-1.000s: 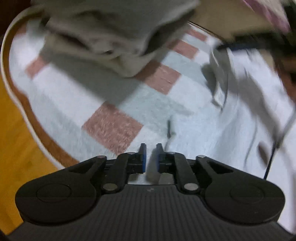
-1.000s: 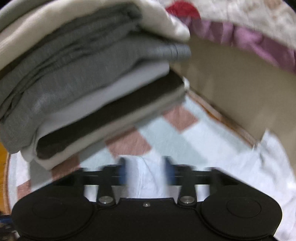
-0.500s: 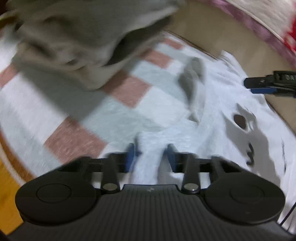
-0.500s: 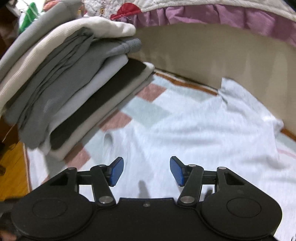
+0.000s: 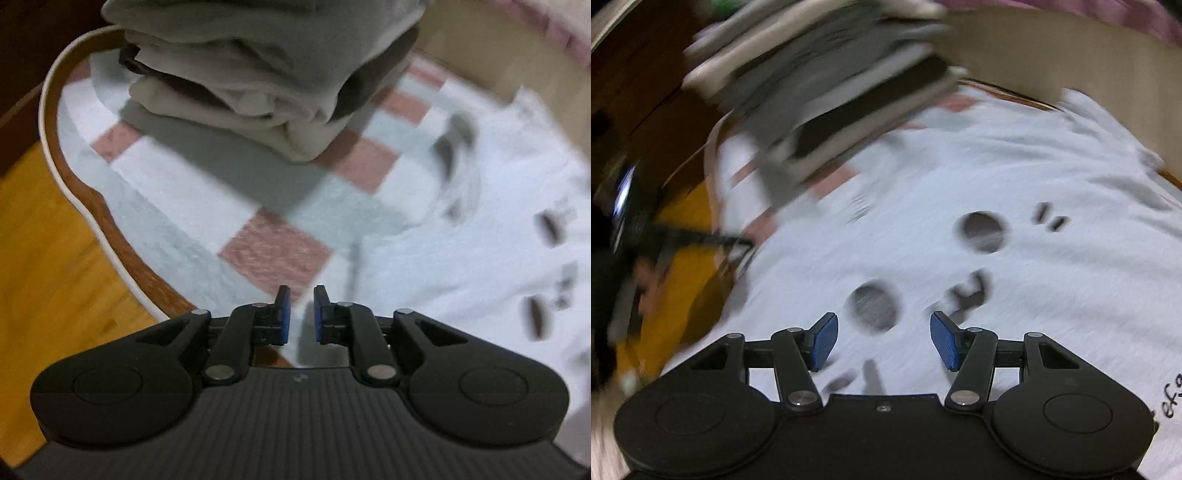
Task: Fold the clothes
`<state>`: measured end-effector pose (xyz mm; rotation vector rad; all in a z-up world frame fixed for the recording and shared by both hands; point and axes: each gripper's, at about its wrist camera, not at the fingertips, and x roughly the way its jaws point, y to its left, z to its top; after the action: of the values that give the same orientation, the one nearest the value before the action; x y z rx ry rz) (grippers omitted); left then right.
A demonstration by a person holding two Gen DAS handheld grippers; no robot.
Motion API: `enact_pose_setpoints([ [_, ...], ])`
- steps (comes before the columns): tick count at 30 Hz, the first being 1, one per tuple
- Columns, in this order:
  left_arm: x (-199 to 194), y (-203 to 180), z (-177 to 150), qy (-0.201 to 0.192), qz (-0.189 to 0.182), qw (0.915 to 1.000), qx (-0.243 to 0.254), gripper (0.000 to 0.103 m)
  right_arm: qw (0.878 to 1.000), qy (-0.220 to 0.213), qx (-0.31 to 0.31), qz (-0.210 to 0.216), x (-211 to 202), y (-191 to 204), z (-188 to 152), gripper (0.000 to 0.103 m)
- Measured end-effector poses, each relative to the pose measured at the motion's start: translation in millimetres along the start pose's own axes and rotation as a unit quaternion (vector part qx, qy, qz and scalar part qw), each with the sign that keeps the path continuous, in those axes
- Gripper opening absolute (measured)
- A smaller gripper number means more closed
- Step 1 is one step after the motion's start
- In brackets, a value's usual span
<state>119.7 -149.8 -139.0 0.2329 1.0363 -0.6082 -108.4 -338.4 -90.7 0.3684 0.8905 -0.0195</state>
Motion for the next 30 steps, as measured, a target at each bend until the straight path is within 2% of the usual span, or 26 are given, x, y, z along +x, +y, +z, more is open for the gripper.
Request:
enact_pose_setpoints([
  [1, -9, 0, -2, -0.002, -0.012, 0.9999, -0.002, 0.023, 0.999, 0.006, -0.03, 0.018, -2, 15, -7, 0.061],
  [3, -23, -3, -12, -0.004, -0.032, 0.9995, 0.008, 0.045, 0.994, 0.017, -0.091, 0.055, -5, 45, -21, 0.061],
  [6, -37, -4, -29, 0.006, -0.054, 0.9983, 0.018, 0.05, 0.977, 0.034, -0.18, 0.11, -10, 91, -41, 0.061],
  [9, -35, 1, -48, 0.039, -0.054, 0.9977, 0.012, 0.05, 0.949, 0.051, -0.267, 0.16, -14, 135, -62, 0.061],
  [12, -35, 6, -59, 0.065, -0.066, 0.9957, 0.009, 0.05, 0.927, 0.07, -0.336, 0.152, 1, 158, -86, 0.062],
  [15, -40, 12, -64, 0.088, -0.092, 0.9918, 0.014, 0.05, 0.918, 0.071, -0.372, 0.115, 13, 162, -100, 0.062],
  [16, -42, 11, -68, 0.095, -0.094, 0.9904, 0.036, 0.05, 0.916, 0.064, -0.38, 0.109, 15, 161, -102, 0.061],
  [17, -44, 9, -71, 0.102, -0.096, 0.9885, 0.059, 0.05, 0.915, 0.05, -0.385, 0.11, 14, 160, -104, 0.056],
  [18, -48, 10, -71, 0.098, -0.098, 0.9882, 0.065, 0.05, 0.912, 0.034, -0.392, 0.115, 12, 158, -106, 0.039],
  [19, -52, 10, -72, 0.094, -0.1, 0.9879, 0.071, 0.05, 0.909, 0.019, -0.4, 0.115, 10, 156, -107, 0.031],
  [20, -56, 11, -72, 0.09, -0.102, 0.9876, 0.077, 0.05, 0.909, 0.006, -0.401, 0.116, 7, 154, -106, 0.017],
  [21, -60, 11, -73, 0.087, -0.105, 0.9872, 0.083, 0.051, 0.915, -0.001, -0.385, 0.119, 3, 149, -101, 0.005],
  [26, -79, 13, -75, 0.067, -0.115, 0.9845, 0.114, 0.057, 0.949, -0.027, -0.288, 0.125, -9, 120, -74, 0.004],
  [28, -80, 8, -75, 0.064, -0.131, 0.984, 0.102, 0.057, 0.965, -0.031, -0.232, 0.122, -8, 104, -61, 0.004],
  [30, -86, -1, -79, 0.038, -0.128, 0.9841, 0.117, 0.057, 0.977, -0.033, -0.184, 0.105, -4, 86, -52, 0.004],
])
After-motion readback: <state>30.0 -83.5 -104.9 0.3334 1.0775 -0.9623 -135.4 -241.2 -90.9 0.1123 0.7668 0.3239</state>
